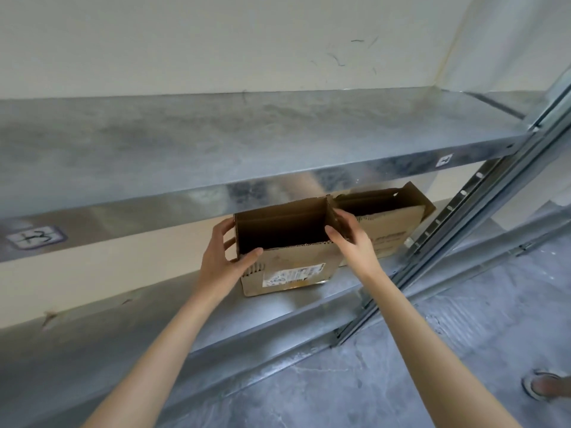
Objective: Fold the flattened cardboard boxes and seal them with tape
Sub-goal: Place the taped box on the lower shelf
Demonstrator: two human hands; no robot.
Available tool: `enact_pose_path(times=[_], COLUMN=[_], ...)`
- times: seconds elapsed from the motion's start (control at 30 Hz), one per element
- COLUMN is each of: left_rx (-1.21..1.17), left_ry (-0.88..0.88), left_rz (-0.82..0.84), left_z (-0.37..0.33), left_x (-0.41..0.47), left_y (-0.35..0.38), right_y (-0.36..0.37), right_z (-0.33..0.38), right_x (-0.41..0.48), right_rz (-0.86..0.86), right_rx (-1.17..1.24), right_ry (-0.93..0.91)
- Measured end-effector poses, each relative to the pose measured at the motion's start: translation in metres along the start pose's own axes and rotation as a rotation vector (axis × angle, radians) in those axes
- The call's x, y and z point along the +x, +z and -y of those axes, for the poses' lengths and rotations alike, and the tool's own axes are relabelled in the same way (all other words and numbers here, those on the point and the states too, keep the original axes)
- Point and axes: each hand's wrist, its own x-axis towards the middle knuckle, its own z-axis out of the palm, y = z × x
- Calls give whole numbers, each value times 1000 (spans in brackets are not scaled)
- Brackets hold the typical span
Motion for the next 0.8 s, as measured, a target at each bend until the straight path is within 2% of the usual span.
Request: enact_pose_path(times=[0.27, 0.4, 0.53, 0.6, 0.73, 0.8], left_rx=[52, 81, 157, 272, 840, 1031], left_ry=[-72, -64, -54, -35, 71, 61], left_rz=[-158, -211, -287, -312, -343, -370], left_z=[-4, -8, -18, -28, -50, -61], left_x=[5, 0, -10, -18, -42, -57], left_y=[31, 45, 45, 36, -1, -24], right_y=[-22, -36, -45, -42, -14, 9], right_z=[-5, 1, 14, 21, 40, 53], right_x=[17, 20, 23, 22, 17, 14], right_rz=[78, 130, 143, 143, 185, 216], right_rx=[-18, 11, -131, -259, -548, -654], right_ry=[-7, -73, -215, -323, -515, -581])
